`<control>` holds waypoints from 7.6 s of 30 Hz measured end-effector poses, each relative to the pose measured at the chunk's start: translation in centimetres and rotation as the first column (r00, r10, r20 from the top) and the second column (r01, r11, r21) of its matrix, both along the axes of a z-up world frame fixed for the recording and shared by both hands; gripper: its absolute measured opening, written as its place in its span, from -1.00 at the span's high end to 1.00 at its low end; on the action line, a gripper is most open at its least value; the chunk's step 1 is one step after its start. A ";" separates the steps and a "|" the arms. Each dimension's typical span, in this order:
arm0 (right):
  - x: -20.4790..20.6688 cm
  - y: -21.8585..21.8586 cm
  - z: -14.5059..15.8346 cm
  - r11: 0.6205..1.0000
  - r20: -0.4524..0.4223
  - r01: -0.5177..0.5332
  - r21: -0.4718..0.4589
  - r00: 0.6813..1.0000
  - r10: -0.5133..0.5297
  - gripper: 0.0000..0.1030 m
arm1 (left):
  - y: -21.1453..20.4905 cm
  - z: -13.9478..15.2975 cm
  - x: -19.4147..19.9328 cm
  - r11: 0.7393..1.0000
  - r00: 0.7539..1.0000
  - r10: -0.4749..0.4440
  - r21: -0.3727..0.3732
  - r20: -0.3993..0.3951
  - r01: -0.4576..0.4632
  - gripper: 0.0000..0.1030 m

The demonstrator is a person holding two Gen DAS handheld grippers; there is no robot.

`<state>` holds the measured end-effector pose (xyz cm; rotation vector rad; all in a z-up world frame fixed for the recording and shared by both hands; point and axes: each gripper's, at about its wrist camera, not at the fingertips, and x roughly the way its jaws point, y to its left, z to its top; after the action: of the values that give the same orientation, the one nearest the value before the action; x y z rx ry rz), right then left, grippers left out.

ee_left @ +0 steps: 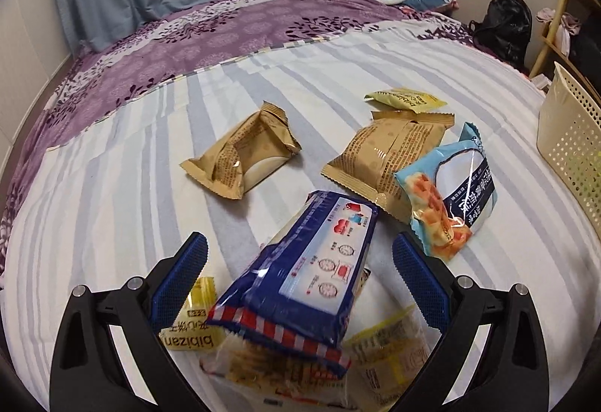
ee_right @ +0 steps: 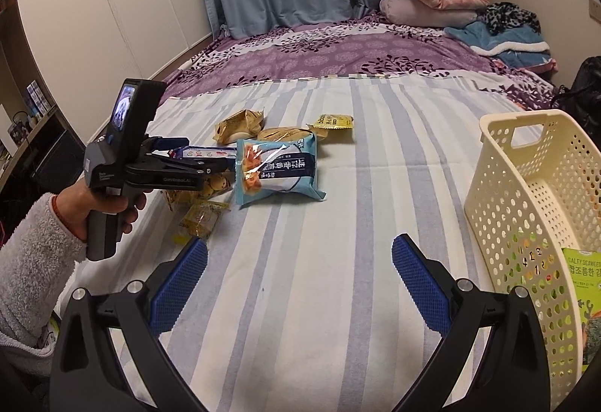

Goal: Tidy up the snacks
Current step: 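Grasp the blue-red wafer pack with the left gripper while the right grasps the coconut bag, then carry the blue coconut snack bag into the basket and release it with the right gripper, then lower the blue-red wafer pack into the basket and open the left gripper, then withdraw both grippers from the basket toward the snacks on the bed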

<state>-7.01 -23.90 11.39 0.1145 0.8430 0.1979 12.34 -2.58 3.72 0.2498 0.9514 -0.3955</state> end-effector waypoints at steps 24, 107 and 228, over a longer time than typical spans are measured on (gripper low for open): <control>6.5 1.6 -3.8 0.999 -0.049 -0.035 -0.032 0.998 0.033 -0.90 | 1.9 1.6 -0.9 0.988 0.999 0.050 -0.143 0.002 -0.049 0.13; 3.2 -9.6 4.7 0.946 0.208 0.315 0.076 0.923 -0.324 -0.63 | -7.4 13.9 -9.0 0.974 0.966 -0.114 -0.167 0.230 0.155 0.13; -3.0 -3.5 3.5 0.994 0.151 0.102 0.035 0.983 -0.106 -0.90 | -0.2 14.2 -6.8 0.984 0.961 0.131 -0.150 0.244 -0.096 -0.93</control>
<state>-10.03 -27.44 14.91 0.1662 0.6800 0.1181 5.57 -2.78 17.95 0.1161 0.6806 -0.3124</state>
